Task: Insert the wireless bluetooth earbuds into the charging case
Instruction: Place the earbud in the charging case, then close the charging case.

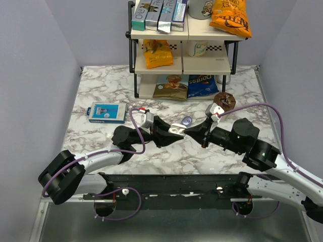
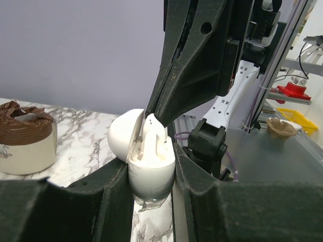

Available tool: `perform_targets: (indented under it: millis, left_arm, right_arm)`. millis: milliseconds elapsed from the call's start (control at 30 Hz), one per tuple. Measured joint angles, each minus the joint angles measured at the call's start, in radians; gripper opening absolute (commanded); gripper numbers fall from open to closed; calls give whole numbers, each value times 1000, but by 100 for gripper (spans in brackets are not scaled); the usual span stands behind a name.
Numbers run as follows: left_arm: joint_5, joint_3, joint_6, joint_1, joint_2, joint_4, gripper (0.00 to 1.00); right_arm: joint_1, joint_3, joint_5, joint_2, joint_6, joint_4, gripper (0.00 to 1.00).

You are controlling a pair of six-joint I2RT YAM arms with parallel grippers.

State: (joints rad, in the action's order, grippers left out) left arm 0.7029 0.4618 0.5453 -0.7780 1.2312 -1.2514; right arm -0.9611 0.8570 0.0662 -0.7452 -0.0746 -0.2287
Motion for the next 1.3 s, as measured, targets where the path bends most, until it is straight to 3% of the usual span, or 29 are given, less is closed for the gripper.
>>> perform_targets:
  millis: [167, 300, 433, 700, 900, 1067, 1300]
  left_arm:
    - [-3, 0, -3, -2, 0, 0, 0]
    - [-6, 0, -4, -3, 0, 0, 0]
    - [-15, -3, -7, -1, 1, -1, 0]
    - [-22, -3, -7, -2, 1, -35, 0]
    - [-21, -7, -7, -3, 1, -39, 0]
    - [-7, -7, -13, -29, 1, -37, 0]
    - [12, -3, -108, -87, -41, 97, 0]
  right_arm:
    - [-5, 0, 3, 0, 24, -5, 4]
    - [-8, 0, 6, 0, 41, -10, 34]
    - [-10, 1, 6, 5, 46, -28, 47]
    - [-13, 1, -2, 40, 40, -73, 51]
    - [-13, 18, -116, 130, 12, -61, 54]
    - [-13, 116, -213, 14, -21, -63, 54]
    - [-13, 135, -274, -135, -62, -127, 52]
